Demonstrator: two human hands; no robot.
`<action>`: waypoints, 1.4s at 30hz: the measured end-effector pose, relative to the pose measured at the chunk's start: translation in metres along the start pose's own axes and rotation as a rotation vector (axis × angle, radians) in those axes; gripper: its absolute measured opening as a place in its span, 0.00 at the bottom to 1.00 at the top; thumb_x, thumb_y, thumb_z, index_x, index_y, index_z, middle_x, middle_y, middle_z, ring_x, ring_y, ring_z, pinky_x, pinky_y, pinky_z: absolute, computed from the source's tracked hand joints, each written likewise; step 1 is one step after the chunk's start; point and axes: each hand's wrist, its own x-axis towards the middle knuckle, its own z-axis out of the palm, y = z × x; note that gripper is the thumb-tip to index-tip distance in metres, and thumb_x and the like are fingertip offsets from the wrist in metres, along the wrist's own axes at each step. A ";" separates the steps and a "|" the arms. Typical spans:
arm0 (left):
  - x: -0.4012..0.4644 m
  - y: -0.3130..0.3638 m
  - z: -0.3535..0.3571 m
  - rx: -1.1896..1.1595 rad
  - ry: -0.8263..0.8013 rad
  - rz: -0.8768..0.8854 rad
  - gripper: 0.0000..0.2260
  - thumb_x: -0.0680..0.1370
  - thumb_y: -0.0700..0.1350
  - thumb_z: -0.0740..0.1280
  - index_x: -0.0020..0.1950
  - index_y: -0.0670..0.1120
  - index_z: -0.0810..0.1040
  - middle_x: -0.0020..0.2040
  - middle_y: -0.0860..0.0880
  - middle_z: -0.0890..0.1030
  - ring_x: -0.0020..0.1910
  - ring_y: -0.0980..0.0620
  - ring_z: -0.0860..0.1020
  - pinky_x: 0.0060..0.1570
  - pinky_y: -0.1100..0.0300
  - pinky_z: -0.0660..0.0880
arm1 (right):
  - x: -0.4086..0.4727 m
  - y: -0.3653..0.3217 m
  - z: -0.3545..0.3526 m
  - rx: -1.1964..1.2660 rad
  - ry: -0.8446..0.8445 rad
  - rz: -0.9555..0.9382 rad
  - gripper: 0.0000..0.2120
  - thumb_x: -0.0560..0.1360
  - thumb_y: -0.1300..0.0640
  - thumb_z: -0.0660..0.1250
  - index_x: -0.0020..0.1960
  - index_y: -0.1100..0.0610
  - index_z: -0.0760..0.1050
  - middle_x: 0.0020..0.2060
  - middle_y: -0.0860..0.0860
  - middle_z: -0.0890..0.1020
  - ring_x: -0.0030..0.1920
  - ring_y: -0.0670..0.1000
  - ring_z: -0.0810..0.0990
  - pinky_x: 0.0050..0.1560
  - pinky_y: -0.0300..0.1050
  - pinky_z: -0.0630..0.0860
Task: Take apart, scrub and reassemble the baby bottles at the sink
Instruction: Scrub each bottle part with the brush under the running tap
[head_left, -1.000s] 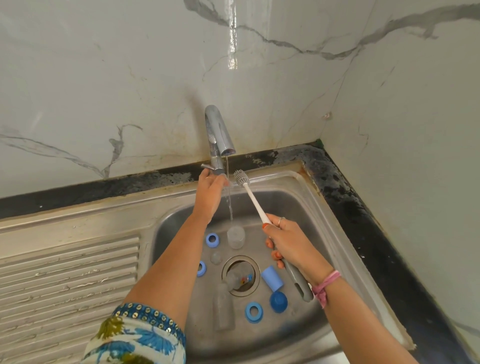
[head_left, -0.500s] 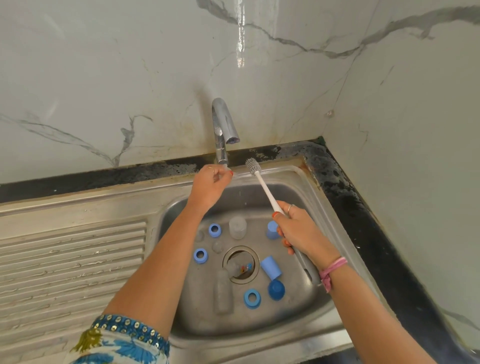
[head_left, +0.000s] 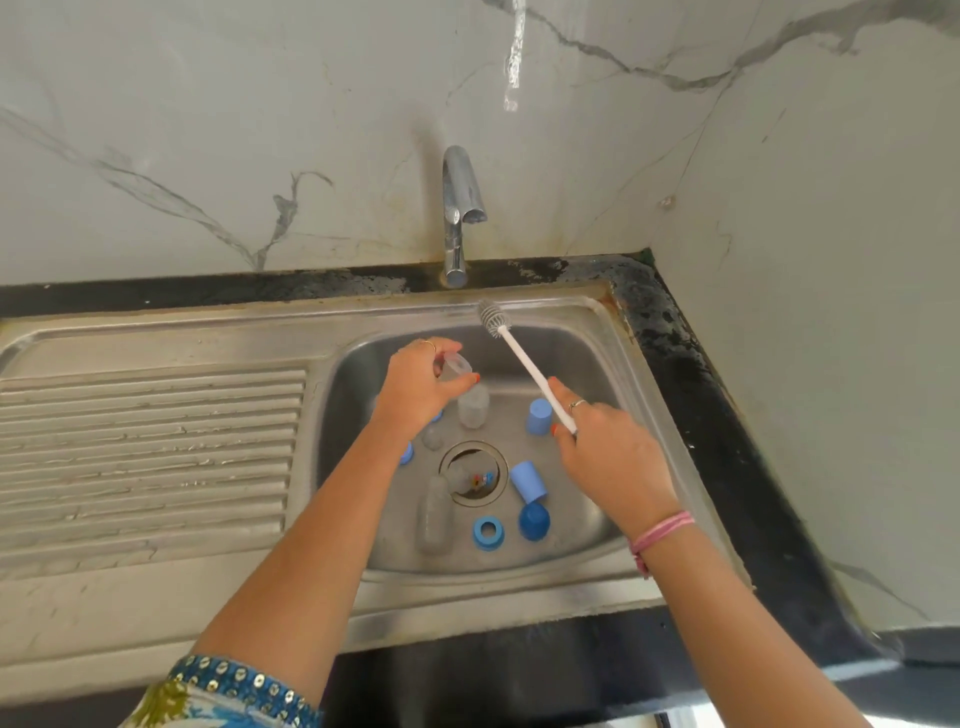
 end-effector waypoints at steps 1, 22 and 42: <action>-0.005 0.000 0.000 0.071 -0.036 0.000 0.21 0.71 0.47 0.76 0.62 0.44 0.79 0.47 0.48 0.77 0.41 0.55 0.74 0.43 0.72 0.67 | -0.003 0.000 0.001 -0.055 0.003 -0.003 0.26 0.82 0.51 0.56 0.77 0.41 0.53 0.43 0.51 0.73 0.42 0.55 0.77 0.39 0.46 0.71; -0.056 -0.006 -0.049 0.392 -0.421 -0.036 0.20 0.68 0.44 0.79 0.57 0.42 0.78 0.56 0.42 0.79 0.55 0.43 0.77 0.52 0.52 0.75 | -0.043 -0.049 0.019 -0.187 0.056 0.050 0.23 0.82 0.52 0.57 0.75 0.42 0.59 0.40 0.50 0.69 0.36 0.53 0.70 0.35 0.46 0.65; -0.151 -0.143 -0.228 0.108 -0.176 -0.074 0.19 0.66 0.45 0.80 0.54 0.43 0.81 0.49 0.48 0.80 0.46 0.52 0.76 0.43 0.64 0.68 | -0.097 -0.214 0.102 0.962 0.199 0.360 0.14 0.78 0.55 0.63 0.63 0.53 0.73 0.36 0.51 0.79 0.24 0.47 0.74 0.24 0.40 0.71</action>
